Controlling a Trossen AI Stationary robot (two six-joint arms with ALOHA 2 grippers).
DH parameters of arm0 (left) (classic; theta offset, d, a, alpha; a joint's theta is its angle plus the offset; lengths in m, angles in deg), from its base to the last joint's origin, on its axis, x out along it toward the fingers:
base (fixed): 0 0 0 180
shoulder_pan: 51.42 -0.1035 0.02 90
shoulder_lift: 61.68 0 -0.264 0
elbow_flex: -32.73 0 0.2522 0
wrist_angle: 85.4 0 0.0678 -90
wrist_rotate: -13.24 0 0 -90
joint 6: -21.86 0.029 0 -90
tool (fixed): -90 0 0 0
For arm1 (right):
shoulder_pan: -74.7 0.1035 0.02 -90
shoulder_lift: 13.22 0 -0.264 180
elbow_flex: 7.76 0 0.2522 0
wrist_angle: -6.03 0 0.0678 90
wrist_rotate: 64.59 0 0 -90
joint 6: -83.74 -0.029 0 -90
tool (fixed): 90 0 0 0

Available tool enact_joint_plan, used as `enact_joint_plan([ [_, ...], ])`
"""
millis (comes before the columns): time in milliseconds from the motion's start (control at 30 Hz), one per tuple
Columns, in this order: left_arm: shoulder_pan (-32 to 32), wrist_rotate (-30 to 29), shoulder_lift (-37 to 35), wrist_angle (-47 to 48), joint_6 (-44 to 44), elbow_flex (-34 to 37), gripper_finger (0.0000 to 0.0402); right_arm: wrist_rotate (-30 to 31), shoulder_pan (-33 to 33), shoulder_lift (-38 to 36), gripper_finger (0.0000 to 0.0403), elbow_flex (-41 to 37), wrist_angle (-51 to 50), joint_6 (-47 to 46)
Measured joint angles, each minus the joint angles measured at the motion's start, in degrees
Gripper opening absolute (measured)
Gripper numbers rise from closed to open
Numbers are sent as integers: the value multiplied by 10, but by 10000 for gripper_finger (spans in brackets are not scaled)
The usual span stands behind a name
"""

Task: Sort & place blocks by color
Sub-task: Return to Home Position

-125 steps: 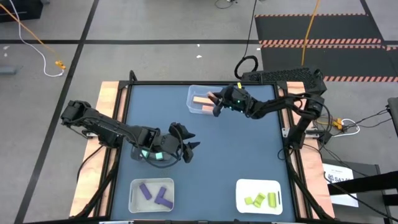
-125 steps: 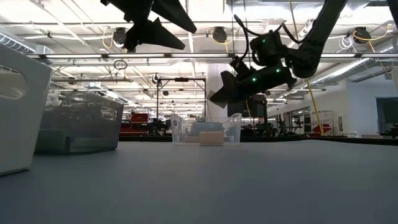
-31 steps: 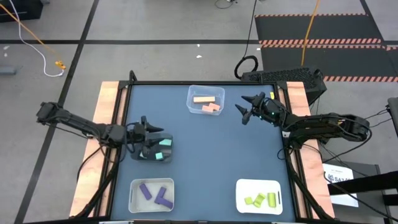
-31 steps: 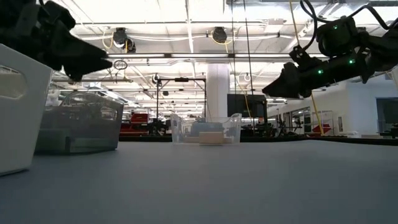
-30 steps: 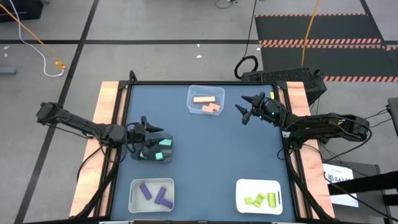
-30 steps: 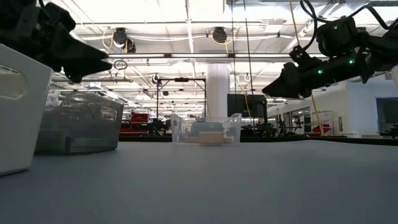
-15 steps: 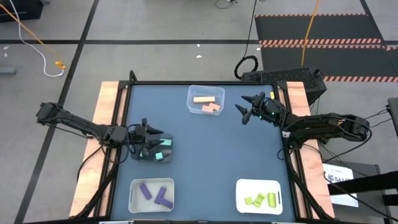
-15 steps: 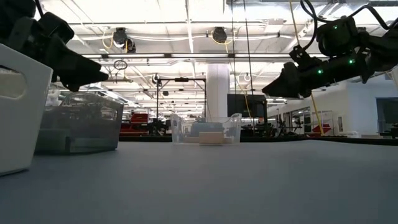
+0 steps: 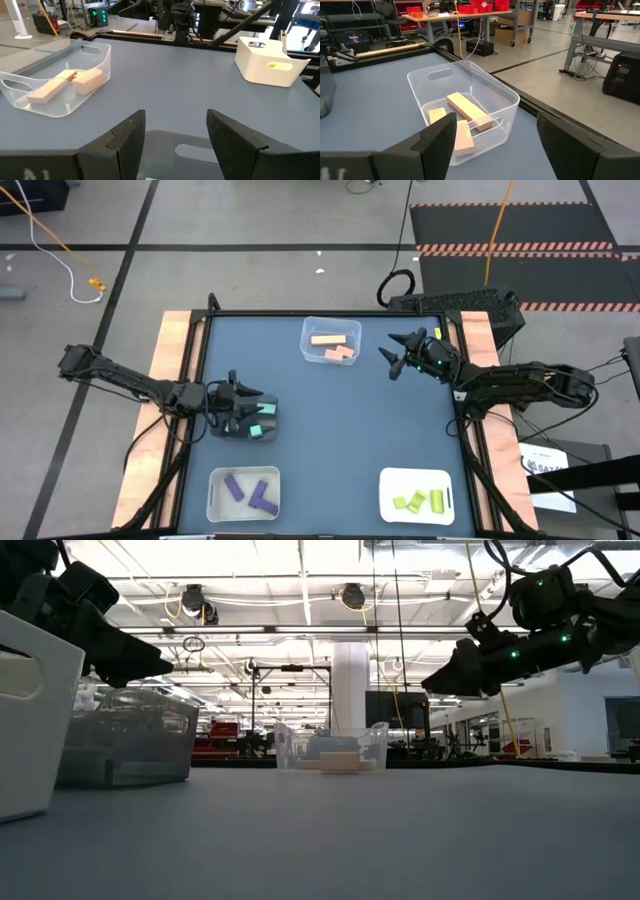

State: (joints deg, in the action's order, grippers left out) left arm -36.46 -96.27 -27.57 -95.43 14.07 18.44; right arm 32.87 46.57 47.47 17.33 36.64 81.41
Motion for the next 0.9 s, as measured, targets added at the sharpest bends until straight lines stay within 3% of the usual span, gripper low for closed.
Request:
enact_joint_plan([
  [500, -2, 0, -4, 0, -1, 0, 212, 0, 0, -109, 267, 0, -1, 0],
  [900, -89, 0, -108, 0, -2, 0, 212, 0, 0, -203, 267, 0, -1, 0],
])
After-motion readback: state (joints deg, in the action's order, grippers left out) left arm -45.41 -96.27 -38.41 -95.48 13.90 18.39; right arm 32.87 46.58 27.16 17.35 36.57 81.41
